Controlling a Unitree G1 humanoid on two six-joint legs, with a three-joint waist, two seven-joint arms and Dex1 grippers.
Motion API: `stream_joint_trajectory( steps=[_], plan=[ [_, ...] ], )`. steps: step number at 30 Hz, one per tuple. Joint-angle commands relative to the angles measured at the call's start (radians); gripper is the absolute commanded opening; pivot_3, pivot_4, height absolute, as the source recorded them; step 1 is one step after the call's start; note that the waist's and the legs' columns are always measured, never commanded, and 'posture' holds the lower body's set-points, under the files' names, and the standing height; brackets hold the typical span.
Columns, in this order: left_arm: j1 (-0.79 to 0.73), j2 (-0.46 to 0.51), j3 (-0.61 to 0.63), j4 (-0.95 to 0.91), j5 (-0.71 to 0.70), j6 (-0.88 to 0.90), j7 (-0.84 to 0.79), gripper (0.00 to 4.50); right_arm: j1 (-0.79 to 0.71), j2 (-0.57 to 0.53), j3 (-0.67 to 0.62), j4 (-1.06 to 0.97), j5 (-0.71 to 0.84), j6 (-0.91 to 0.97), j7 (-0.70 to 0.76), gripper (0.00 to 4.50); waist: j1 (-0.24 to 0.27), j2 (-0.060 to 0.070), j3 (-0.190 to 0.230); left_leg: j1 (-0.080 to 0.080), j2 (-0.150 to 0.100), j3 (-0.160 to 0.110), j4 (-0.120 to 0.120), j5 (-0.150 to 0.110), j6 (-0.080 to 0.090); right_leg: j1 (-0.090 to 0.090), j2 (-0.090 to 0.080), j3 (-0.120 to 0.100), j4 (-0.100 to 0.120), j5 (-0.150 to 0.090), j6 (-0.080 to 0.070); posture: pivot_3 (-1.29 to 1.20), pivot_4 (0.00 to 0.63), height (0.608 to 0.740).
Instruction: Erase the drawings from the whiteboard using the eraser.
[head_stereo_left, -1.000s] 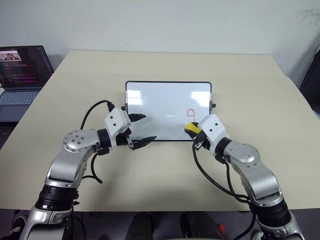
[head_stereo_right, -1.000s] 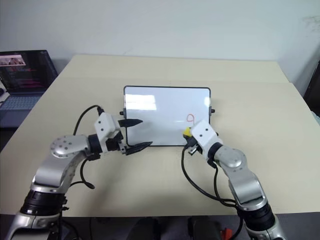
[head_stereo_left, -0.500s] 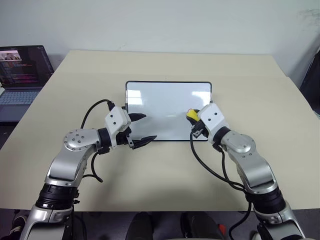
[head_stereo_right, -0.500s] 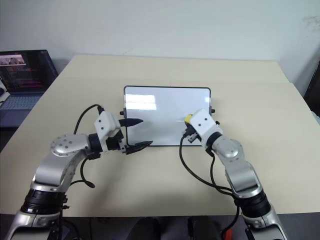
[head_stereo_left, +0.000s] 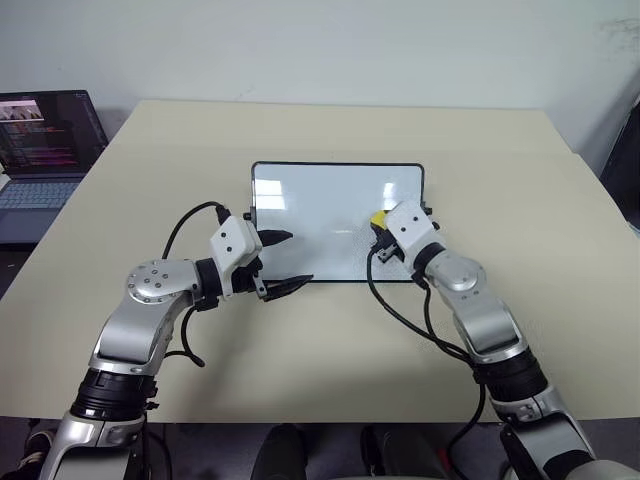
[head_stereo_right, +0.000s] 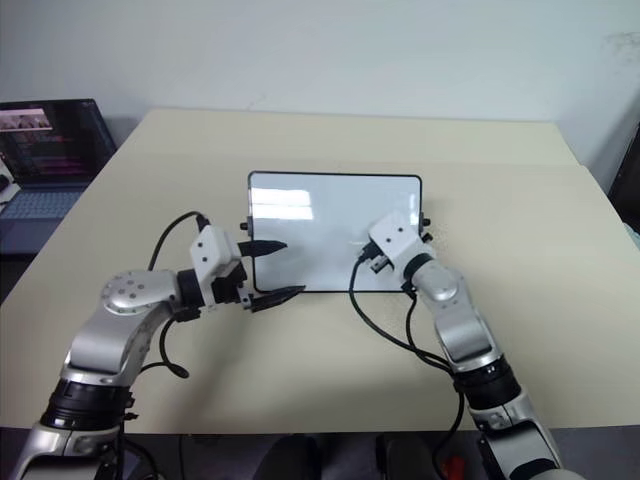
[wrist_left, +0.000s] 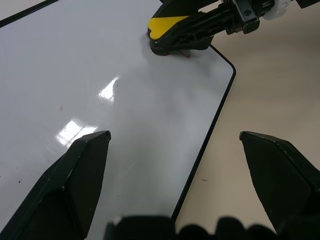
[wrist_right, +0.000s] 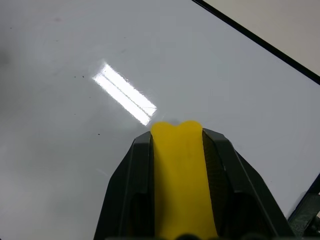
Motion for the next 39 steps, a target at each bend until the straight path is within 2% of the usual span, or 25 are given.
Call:
stream_joint_trajectory(
  steps=[1,4,11,25,39],
  plan=[
    [-0.012,0.008,0.013,-0.027,-0.004,-0.021,-0.004,4.5,0.032,-0.028,0.008,-0.022,0.01,0.046,0.055,1.0,0.0,0.0,0.0,0.0,0.0,0.0,0.0,0.0,0.0,0.0,0.0,0.0,0.0,0.0,0.0,0.0,0.15,0.74],
    [-0.021,0.005,0.011,-0.023,-0.005,-0.022,-0.005,4.5,0.04,-0.032,0.005,-0.031,0.005,0.045,0.063,1.0,0.0,0.0,0.0,0.002,0.0,0.0,0.0,0.0,0.0,0.001,0.0,0.0,0.0,0.0,0.0,0.0,0.15,0.74],
    [-0.032,-0.003,0.001,-0.022,-0.007,-0.021,-0.009,4.5,-0.015,-0.016,-0.039,0.015,-0.031,-0.015,-0.024,1.0,-0.001,0.0,0.0,0.003,0.0,0.0,0.001,0.0,0.0,0.002,0.0,0.001,0.002,0.0,0.0,0.0,0.15,0.74],
    [-0.043,-0.003,-0.007,-0.027,-0.009,-0.021,-0.021,4.5,0.108,-0.059,-0.025,-0.081,0.014,0.112,0.075,1.0,-0.001,-0.001,-0.001,0.004,0.0,0.0,0.001,0.0,0.0,0.003,0.0,0.0,0.002,0.0,0.0,0.0,0.15,0.74],
    [-0.035,-0.001,-0.008,-0.032,-0.009,-0.024,-0.024,4.5,-0.093,0.008,-0.008,0.08,-0.022,-0.027,0.01,1.0,-0.005,-0.001,-0.001,0.003,0.0,0.0,0.0,0.0,0.0,0.002,0.0,0.0,0.001,0.0,0.0,0.0,0.15,0.74]
  ],
)
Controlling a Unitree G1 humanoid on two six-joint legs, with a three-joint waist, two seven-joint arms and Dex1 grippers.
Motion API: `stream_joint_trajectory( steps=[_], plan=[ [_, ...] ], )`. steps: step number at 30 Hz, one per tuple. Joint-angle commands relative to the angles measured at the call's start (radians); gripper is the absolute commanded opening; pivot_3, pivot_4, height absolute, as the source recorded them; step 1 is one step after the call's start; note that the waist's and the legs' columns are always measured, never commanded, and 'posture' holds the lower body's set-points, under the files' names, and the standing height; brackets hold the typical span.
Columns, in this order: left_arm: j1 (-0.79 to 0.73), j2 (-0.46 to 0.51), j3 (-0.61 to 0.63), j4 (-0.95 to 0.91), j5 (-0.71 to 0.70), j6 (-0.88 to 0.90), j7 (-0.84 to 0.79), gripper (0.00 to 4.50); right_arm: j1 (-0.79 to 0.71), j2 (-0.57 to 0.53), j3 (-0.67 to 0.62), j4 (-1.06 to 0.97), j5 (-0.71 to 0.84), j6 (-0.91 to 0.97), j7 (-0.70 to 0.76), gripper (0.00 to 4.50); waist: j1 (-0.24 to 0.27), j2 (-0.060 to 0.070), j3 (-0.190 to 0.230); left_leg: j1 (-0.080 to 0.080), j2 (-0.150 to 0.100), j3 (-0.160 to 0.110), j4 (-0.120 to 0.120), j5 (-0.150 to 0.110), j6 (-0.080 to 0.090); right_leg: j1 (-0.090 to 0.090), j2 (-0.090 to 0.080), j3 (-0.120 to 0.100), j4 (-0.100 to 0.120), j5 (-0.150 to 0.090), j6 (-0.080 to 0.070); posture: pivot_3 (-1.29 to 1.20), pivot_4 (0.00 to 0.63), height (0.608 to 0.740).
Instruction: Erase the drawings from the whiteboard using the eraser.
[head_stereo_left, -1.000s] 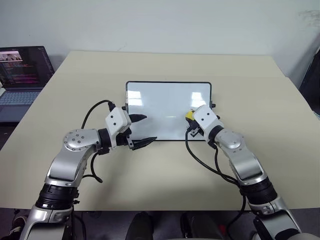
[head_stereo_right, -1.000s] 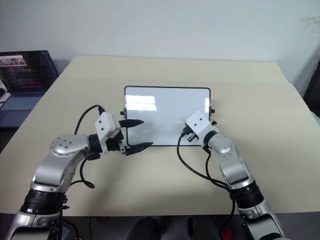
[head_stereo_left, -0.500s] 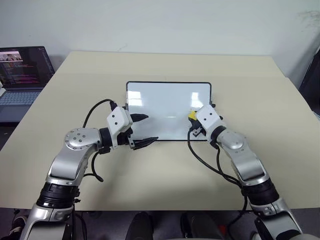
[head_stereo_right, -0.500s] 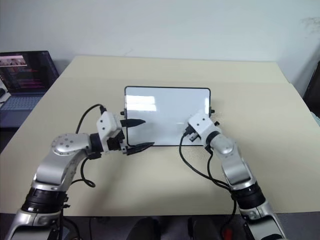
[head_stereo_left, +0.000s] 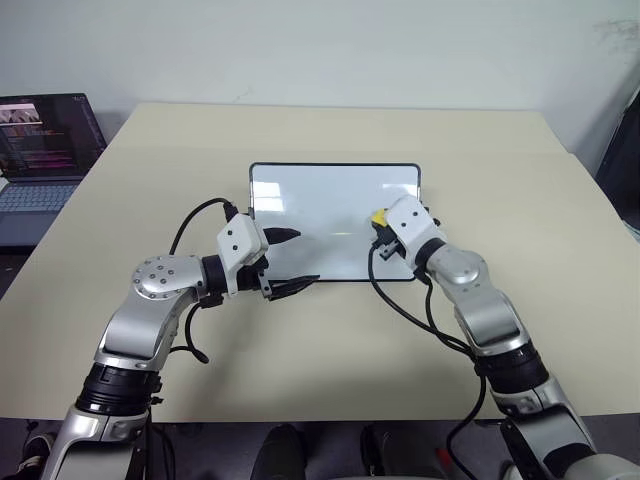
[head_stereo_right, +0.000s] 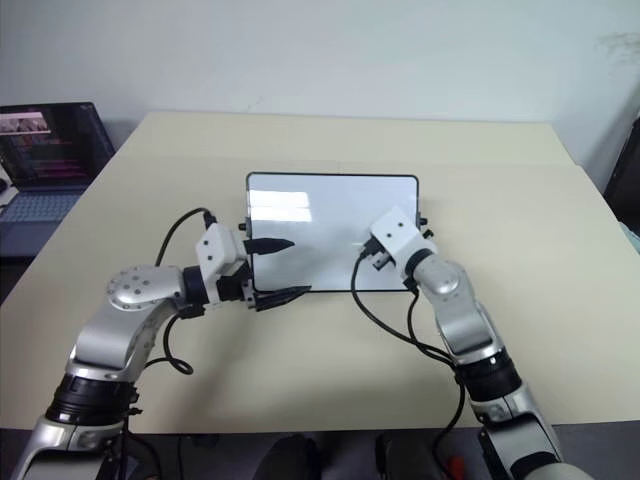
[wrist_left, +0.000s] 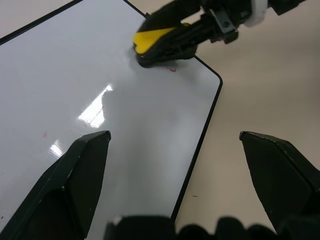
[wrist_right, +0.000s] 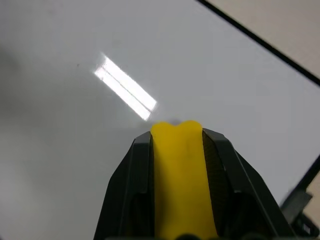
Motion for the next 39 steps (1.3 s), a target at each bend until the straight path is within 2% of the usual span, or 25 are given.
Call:
stream_joint_trajectory(
  steps=[1,5,15,28,34,39],
  plan=[
    [-0.004,0.008,0.015,-0.033,-0.009,-0.011,-0.002,4.5,-0.031,0.004,-0.002,0.033,-0.015,-0.037,-0.016,1.0,0.0,0.0,0.0,0.0,0.0,0.0,0.0,0.0,0.0,0.0,0.0,0.0,0.0,0.0,0.0,0.0,0.15,0.74],
    [-0.005,0.013,0.019,-0.035,-0.01,-0.01,-0.003,4.5,-0.003,-0.02,-0.007,0.037,-0.013,-0.026,0.008,1.0,0.001,0.0,0.0,0.0,0.0,0.0,0.0,0.0,0.0,0.0,0.0,0.001,-0.001,0.0,0.0,0.0,0.15,0.74],
    [-0.015,0.013,0.011,-0.02,-0.01,-0.014,-0.012,4.5,0.194,-0.099,-0.003,-0.127,0.006,0.071,0.078,1.0,0.006,0.0,0.0,0.0,0.0,0.0,0.0,0.0,0.0,0.001,0.0,0.0,0.0,0.0,0.0,0.0,0.15,0.74],
    [-0.026,0.001,0.005,-0.009,-0.005,-0.018,-0.018,4.5,0.193,-0.129,0.003,-0.154,-0.01,0.091,0.103,1.0,0.003,0.0,0.0,0.001,0.0,0.0,0.001,0.0,0.0,0.001,0.0,0.001,0.001,0.0,0.001,0.0,0.15,0.74],
    [-0.024,-0.008,0.002,-0.01,-0.005,-0.02,-0.015,4.5,0.214,-0.088,-0.071,-0.243,0.043,0.076,0.064,1.0,0.005,0.0,0.0,0.0,0.0,0.0,0.0,0.0,0.0,0.001,0.0,0.0,-0.001,0.0,0.001,0.0,0.15,0.74],
    [-0.057,-0.018,-0.022,-0.004,-0.01,-0.027,-0.048,4.5,0.26,-0.082,-0.179,-0.412,0.095,0.179,0.052,1.0,0.006,0.0,0.0,-0.002,0.0,0.0,0.0,0.0,0.0,0.0,0.0,0.0,-0.001,0.0,0.001,0.0,0.15,0.74]
  ],
)
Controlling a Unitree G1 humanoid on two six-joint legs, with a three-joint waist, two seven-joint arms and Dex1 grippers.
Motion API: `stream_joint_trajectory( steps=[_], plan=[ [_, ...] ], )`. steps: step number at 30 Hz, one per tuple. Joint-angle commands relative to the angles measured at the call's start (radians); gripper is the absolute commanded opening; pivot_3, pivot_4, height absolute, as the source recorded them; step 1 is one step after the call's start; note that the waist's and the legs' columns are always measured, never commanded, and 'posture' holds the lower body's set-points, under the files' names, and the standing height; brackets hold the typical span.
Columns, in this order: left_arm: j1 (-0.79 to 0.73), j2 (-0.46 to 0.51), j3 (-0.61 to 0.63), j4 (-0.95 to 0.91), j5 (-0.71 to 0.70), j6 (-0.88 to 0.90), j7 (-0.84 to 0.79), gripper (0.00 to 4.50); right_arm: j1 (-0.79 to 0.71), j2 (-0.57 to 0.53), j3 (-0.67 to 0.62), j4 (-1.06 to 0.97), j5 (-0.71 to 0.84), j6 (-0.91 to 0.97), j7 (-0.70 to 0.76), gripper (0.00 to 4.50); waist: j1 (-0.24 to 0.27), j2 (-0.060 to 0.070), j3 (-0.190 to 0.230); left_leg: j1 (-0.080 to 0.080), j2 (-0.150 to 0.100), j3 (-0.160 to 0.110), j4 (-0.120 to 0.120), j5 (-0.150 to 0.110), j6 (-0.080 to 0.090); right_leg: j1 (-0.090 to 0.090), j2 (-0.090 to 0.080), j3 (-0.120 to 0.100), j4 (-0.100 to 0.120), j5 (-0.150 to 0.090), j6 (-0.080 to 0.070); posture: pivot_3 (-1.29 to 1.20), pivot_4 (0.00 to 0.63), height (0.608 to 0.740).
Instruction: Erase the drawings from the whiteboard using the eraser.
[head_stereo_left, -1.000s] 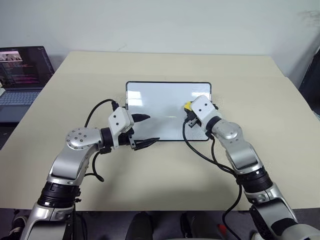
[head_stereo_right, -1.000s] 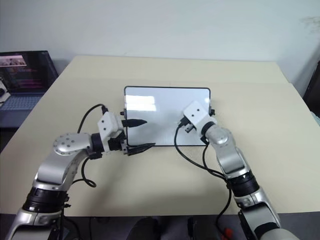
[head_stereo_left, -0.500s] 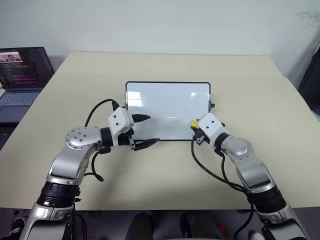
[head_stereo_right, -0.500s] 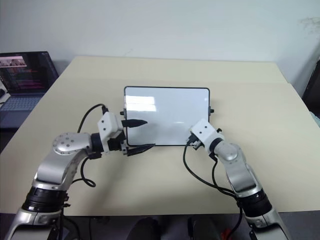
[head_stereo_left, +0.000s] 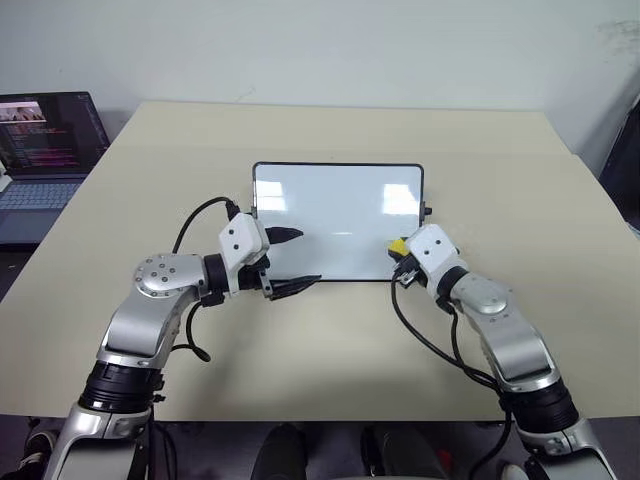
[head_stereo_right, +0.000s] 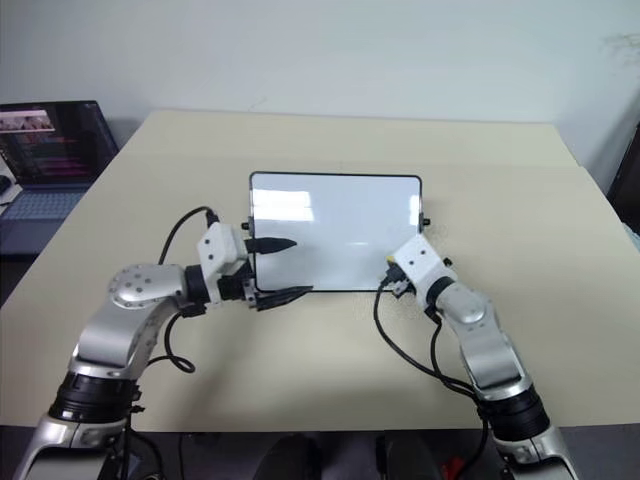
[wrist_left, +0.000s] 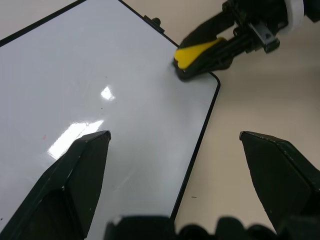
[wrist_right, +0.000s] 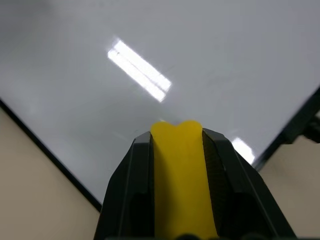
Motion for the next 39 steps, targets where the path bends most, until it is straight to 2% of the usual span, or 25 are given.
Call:
stream_joint_trajectory(
  steps=[1,6,10,18,31,32,34,39],
  plan=[
    [-0.049,-0.01,-0.023,-0.02,-0.013,-0.021,-0.035,4.5,0.059,-0.007,-0.119,-0.181,0.044,0.08,-0.018,1.0,0.003,0.0,0.0,-0.001,0.0,0.0,0.0,0.0,0.0,0.0,0.0,-0.001,0.0,0.0,0.0,0.0,0.15,0.74],
    [-0.094,-0.032,-0.061,-0.007,-0.025,-0.031,-0.094,4.5,0.183,-0.006,-0.196,-0.296,0.061,0.159,-0.05,1.0,0.005,0.0,0.0,-0.003,0.0,0.0,0.0,0.0,0.0,0.0,0.0,-0.002,-0.002,0.0,0.0,0.0,0.15,0.74],
    [-0.15,-0.064,-0.108,0.034,-0.022,-0.053,-0.159,4.5,0.262,0.049,-0.258,-0.287,0.074,0.18,-0.119,1.0,0.001,0.0,0.0,-0.002,-0.001,0.001,0.0,0.0,0.0,0.0,0.0,-0.002,-0.001,0.0,0.0,0.0,0.15,0.74],
    [-0.213,-0.122,-0.185,0.083,-0.007,-0.092,-0.256,4.5,0.25,0.138,-0.314,-0.178,0.116,0.167,-0.197,1.0,-0.003,0.001,0.0,0.0,-0.001,0.002,-0.001,0.0,0.0,0.0,0.003,0.0,0.0,-0.001,0.0,0.0,0.15,0.74],
    [-0.201,-0.141,-0.209,0.06,-0.005,-0.089,-0.263,4.5,0.207,0.156,-0.332,-0.07,0.181,0.122,-0.235,1.0,-0.001,0.001,0.0,0.0,-0.001,0.002,0.0,0.0,0.0,0.0,0.003,0.001,0.0,0.0,0.0,0.0,0.15,0.74],
    [-0.2,-0.14,-0.209,0.059,-0.005,-0.089,-0.263,4.5,0.205,0.153,-0.332,-0.067,0.183,0.119,-0.237,1.72,-0.001,0.001,0.0,0.0,-0.001,0.002,0.0,0.0,0.0,0.0,0.003,0.001,0.0,0.0,0.0,0.0,0.15,0.74],
    [-0.194,-0.139,-0.21,0.055,-0.004,-0.089,-0.262,4.5,0.202,0.15,-0.334,-0.062,0.192,0.115,-0.24,2.26,-0.001,0.001,0.0,0.0,-0.001,0.002,0.0,0.0,0.0,0.0,0.003,0.001,0.0,-0.001,0.0,0.0,0.15,0.74],
    [-0.189,-0.141,-0.21,0.058,0.002,-0.092,-0.257,4.5,0.2,0.151,-0.342,-0.065,0.21,0.095,-0.246,4.06,-0.001,0.001,0.0,0.0,-0.001,0.002,0.0,0.0,0.0,0.0,0.003,0.001,0.0,0.0,0.0,0.0,0.15,0.74]
  ],
)
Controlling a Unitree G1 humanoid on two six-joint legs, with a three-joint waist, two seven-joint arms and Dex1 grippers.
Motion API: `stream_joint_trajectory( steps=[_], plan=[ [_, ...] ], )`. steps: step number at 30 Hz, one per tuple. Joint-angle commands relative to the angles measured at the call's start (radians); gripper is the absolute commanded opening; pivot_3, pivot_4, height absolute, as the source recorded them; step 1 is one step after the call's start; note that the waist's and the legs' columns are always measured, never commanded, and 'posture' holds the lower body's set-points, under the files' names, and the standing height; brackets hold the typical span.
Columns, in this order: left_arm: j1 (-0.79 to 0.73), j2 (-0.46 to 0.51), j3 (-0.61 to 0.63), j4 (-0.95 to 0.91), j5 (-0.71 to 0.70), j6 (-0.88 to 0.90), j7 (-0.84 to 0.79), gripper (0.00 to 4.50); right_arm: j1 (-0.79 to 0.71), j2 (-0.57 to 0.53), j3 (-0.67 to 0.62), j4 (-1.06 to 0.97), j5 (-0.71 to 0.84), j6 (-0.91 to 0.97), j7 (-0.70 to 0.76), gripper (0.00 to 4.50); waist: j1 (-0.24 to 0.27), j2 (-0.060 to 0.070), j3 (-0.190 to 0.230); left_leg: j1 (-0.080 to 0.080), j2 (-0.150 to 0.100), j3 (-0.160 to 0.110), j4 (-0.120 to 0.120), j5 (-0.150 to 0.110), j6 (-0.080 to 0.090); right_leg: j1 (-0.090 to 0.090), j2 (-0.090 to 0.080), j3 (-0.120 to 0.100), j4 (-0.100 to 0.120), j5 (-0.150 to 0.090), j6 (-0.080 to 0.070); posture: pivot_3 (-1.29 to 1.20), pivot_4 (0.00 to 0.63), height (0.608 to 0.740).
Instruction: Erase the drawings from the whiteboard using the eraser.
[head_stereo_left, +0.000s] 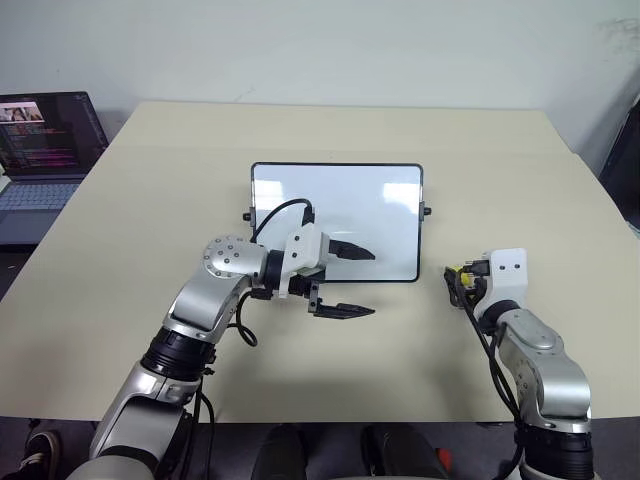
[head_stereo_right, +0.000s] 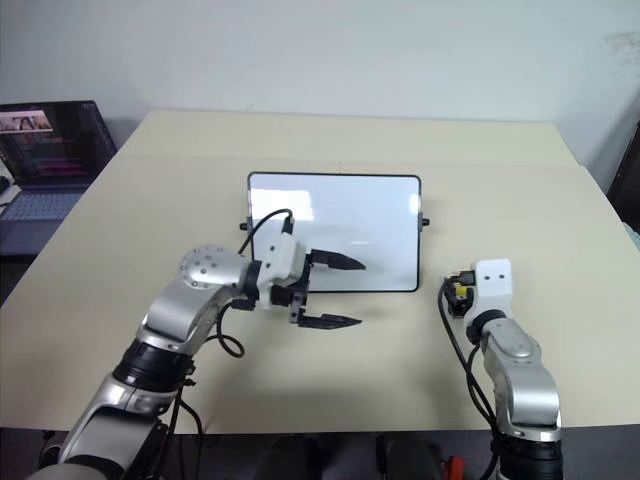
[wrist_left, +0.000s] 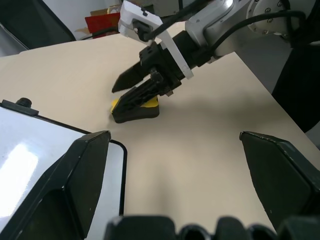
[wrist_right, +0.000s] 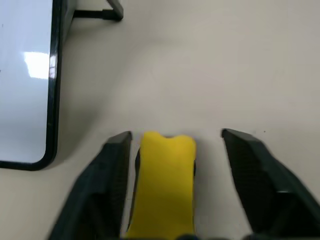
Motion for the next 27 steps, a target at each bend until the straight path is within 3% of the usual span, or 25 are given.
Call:
stream_joint_trajectory(
  steps=[1,4,7,13,18,22,27],
  plan=[
    [-0.003,-0.003,0.0,-0.026,0.002,-0.011,0.008,4.5,-0.016,-0.005,-0.015,-0.031,0.023,-0.037,-0.006,4.45,0.0,0.0,0.0,0.0,0.0,0.0,0.0,0.0,0.0,0.0,0.0,0.0,0.0,0.0,0.0,0.0,0.15,0.74],
    [0.003,-0.008,0.022,-0.024,0.009,-0.011,0.05,4.5,-0.013,-0.002,-0.015,-0.068,0.037,-0.067,-0.003,4.48,0.0,0.0,0.0,0.0,0.0,0.0,0.0,0.0,0.0,0.0,0.0,0.0,0.0,0.0,0.0,0.0,0.15,0.74],
    [0.046,0.017,0.12,-0.066,-0.015,0.036,0.156,4.5,0.031,-0.026,0.009,-0.194,0.08,-0.109,0.058,4.48,-0.001,0.001,0.0,0.0,0.001,-0.001,0.0,0.0,0.0,0.0,0.0,0.0,0.0,0.0,0.0,0.0,0.15,0.74],
    [0.305,-0.047,0.347,-0.257,-0.021,0.14,0.511,4.5,0.219,-0.017,0.041,-0.274,0.075,-0.298,0.081,4.48,-0.001,0.001,0.0,0.0,0.003,-0.003,-0.001,0.0,0.0,0.0,-0.001,0.0,-0.001,-0.001,0.002,0.0,0.15,0.74],
    [0.514,-0.166,0.421,-0.399,0.071,0.095,0.774,4.5,0.278,0.027,-0.023,-0.133,0.082,-0.58,0.086,4.48,0.001,0.0,-0.001,0.001,0.001,-0.002,0.001,0.0,0.0,0.001,-0.005,0.001,0.0,-0.002,0.004,0.0,0.15,0.74],
    [0.605,-0.253,0.467,-0.446,0.217,0.023,1.007,4.5,0.178,0.005,-0.199,0.055,0.174,-0.697,0.057,4.48,0.006,-0.001,-0.001,0.003,0.0,-0.002,0.001,0.0,0.0,0.003,-0.005,0.001,0.0,-0.001,0.005,0.0,0.15,0.74],
    [0.711,-0.263,0.561,-0.467,0.302,-0.025,1.128,4.5,0.074,-0.099,-0.262,0.264,0.187,-0.755,0.093,4.48,0.0,0.0,-0.001,0.005,0.0,0.0,0.0,0.0,0.0,0.004,-0.003,0.003,0.0,0.0,0.003,0.0,0.15,0.74]
  ],
)
